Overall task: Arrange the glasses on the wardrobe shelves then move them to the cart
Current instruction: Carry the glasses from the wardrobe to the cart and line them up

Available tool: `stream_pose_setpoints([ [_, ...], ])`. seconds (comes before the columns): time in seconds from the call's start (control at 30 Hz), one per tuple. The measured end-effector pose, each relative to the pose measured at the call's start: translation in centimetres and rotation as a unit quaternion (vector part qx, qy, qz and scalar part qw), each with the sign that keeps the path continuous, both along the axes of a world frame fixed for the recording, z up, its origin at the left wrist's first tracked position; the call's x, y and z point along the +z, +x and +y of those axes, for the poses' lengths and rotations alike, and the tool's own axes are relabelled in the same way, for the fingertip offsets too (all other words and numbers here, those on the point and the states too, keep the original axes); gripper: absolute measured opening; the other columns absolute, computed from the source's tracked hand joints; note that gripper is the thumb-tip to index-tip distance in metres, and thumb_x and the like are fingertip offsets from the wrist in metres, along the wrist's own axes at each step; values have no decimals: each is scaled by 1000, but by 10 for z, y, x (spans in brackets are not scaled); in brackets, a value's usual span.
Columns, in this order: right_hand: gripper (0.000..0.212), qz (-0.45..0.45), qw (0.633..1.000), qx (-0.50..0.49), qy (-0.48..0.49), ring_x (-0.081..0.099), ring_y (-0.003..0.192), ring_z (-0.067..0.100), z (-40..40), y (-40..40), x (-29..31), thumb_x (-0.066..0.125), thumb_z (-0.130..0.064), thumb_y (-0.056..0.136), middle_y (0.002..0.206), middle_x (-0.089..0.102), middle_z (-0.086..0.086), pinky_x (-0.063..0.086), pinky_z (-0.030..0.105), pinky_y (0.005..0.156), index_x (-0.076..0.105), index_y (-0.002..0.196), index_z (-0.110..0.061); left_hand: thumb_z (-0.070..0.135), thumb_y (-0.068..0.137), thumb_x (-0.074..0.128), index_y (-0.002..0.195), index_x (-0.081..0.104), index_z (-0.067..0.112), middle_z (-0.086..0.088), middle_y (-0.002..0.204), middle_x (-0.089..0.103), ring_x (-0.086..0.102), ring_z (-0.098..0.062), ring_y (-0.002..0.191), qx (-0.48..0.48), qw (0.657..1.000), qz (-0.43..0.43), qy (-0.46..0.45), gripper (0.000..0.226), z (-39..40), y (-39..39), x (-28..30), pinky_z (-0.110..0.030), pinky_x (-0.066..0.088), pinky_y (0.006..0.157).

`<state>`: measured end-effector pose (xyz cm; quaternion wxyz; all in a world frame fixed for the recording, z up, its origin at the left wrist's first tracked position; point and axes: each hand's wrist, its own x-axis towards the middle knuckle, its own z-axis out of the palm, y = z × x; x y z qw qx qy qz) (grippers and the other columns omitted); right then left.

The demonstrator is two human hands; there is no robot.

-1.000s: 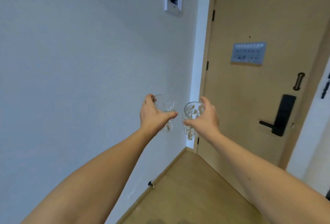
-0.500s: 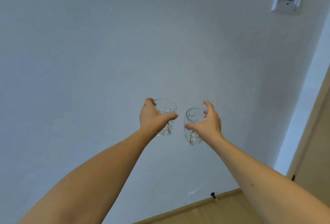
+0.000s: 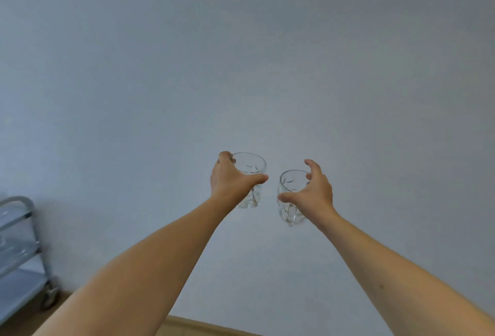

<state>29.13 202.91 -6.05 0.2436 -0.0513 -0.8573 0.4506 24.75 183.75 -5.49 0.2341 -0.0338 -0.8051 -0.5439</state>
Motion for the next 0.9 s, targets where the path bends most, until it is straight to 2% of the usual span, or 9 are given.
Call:
stream_pose_setpoints([
  [0.17, 116, -3, 998, 60, -2, 52, 123, 25, -113, -17, -4, 96, -23, 55, 140, 47, 8, 48, 41, 99, 32, 151, -33, 53, 52, 92, 138, 40, 18, 5, 130, 54, 51, -17, 120, 59, 998, -4, -5, 107, -118, 5, -5, -31, 42, 95],
  [0.33, 116, -4, 993, 116, -9, 51, 126, 26, -232, -28, -6, 96, -24, 55, 140, 48, 9, 47, 46, 104, 32, 152, -33, 53, 51, 93, 138, 40, 18, 5, 130, 54, 52, -18, 120, 108, 994, -9, -13, 108, -236, 9, -7, -32, 44, 97],
  [0.53, 116, -9, 985, 172, -12, 51, 127, 28, -360, -41, -16, 96, -25, 56, 140, 48, 11, 46, 45, 105, 31, 152, -31, 53, 52, 93, 137, 40, 17, 5, 129, 54, 51, -19, 120, 163, 986, -13, -20, 106, -363, 16, -13, -34, 43, 98],
  [0.73, 115, -24, 973, 229, -15, 51, 126, 28, -473, -55, -29, 95, -24, 55, 140, 48, 12, 46, 47, 105, 32, 151, -31, 48, 56, 94, 134, 40, 16, 4, 125, 50, 45, -14, 109, 219, 975, -31, -16, 100, -473, 35, -35, -29, 37, 87],
  [0.9, 114, -40, 956, 290, 2, 51, 124, 27, -559, -68, -48, 95, -24, 57, 139, 48, 11, 46, 42, 102, 32, 151, -30, 47, 56, 95, 116, 43, 21, 2, 114, 52, 52, -20, 106, 281, 957, -70, -20, 83, -550, 49, -57, -35, 44, 88],
])
